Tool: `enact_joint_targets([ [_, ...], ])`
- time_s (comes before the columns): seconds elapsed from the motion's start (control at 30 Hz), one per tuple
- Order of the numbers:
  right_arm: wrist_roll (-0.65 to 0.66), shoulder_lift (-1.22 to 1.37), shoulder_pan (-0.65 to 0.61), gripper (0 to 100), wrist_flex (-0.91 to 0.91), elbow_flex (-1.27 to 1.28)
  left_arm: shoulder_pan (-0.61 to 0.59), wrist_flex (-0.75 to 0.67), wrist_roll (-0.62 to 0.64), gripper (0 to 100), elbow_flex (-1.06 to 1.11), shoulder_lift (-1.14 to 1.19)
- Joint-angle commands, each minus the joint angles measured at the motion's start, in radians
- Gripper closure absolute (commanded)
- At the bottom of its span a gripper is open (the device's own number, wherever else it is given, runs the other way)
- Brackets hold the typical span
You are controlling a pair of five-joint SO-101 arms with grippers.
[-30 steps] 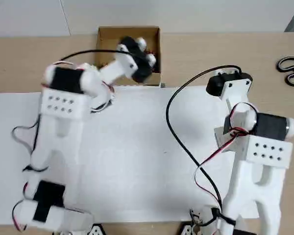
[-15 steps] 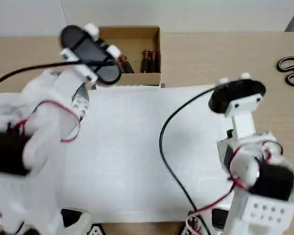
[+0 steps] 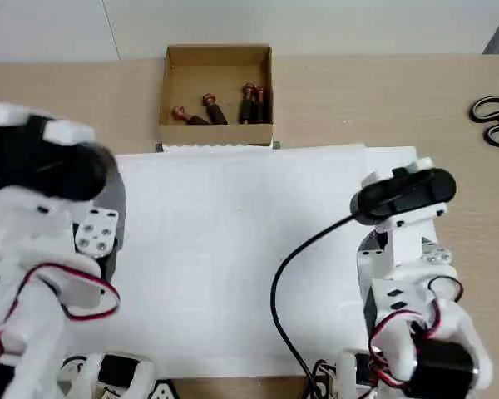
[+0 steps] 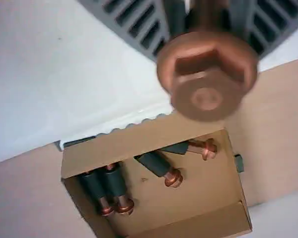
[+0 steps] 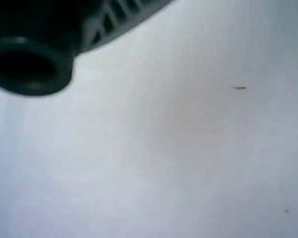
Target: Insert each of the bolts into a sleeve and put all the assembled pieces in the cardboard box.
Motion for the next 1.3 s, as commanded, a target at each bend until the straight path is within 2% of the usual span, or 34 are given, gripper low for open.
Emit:
enact_joint_targets([
  [0.0,-0.044,-0.071,-0.002,99.6,-0.081,0.074,-0.006,-0.094,0.072,99,0.136,-0.107],
  [0.2,-0.071,-0.205,-0.01,99.6,-0.171,0.244,-0.006,-0.279,0.184,99,0.475,-0.339],
  [0.43,-0.074,-0.374,-0.108,99.6,-0.216,0.419,-0.006,-0.539,0.19,99,0.903,-0.684],
  [0.6,-0.074,-0.493,-0.14,99.6,-0.309,0.577,-0.006,-0.617,0.19,99,1.136,-0.907],
  [0.67,-0.074,-0.513,-0.154,99.6,-0.346,0.634,-0.006,-0.632,0.209,99,1.176,-0.911],
  [0.73,-0.078,-0.507,-0.168,99.6,-0.383,0.675,-0.04,-0.651,0.296,99,1.176,-0.893],
  [0.8,-0.118,-0.507,-0.189,99.6,-0.433,0.713,-0.061,-0.678,0.367,99,1.194,-0.887],
  [0.87,-0.16,-0.507,-0.226,99.6,-0.492,0.756,-0.064,-0.7,0.384,99,1.242,-0.893],
  [1.13,-0.242,-0.507,-0.483,99.6,-0.7,0.925,-0.06,-0.861,0.526,99,1.409,-0.895],
  [1.27,-0.249,-0.507,-0.579,99.6,-0.736,0.968,0.009,-0.947,0.551,99,1.474,-0.895],
])
